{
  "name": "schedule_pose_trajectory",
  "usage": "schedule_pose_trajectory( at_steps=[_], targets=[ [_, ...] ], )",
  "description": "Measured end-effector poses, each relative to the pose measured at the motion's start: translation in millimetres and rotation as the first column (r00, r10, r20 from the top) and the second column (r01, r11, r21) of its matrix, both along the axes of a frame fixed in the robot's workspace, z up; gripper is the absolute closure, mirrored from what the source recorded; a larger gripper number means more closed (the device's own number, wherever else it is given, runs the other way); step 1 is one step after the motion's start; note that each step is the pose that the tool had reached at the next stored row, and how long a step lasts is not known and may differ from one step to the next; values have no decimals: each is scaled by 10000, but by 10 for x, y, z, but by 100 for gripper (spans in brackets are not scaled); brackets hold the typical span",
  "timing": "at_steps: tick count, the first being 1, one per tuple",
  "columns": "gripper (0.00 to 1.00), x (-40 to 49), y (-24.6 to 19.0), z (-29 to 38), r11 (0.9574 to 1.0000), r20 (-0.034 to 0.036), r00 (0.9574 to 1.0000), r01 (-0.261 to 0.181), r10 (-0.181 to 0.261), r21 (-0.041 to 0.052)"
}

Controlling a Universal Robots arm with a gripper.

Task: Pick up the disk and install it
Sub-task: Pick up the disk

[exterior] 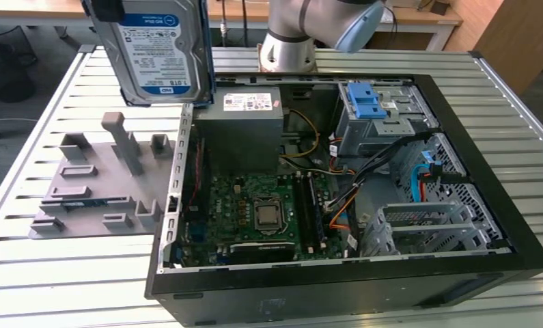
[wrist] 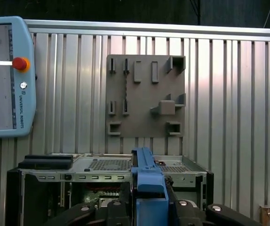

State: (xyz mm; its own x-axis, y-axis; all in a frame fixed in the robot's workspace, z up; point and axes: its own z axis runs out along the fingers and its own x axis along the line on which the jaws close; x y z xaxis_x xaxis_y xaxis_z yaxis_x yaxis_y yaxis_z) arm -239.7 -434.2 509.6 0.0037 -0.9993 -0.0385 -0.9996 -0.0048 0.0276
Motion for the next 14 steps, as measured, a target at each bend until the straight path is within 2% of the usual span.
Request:
schedule_pose_trajectory(
  at_steps=[3,12,14],
  targets=[
    [64,103,-21,-9,10000,-1,10000,0,0,0],
    [64,495,-29,-52,10000,-1,10000,0,0,0],
    [64,542,-38,-62,10000,-1,10000,-1,1,-1]
  ],
)
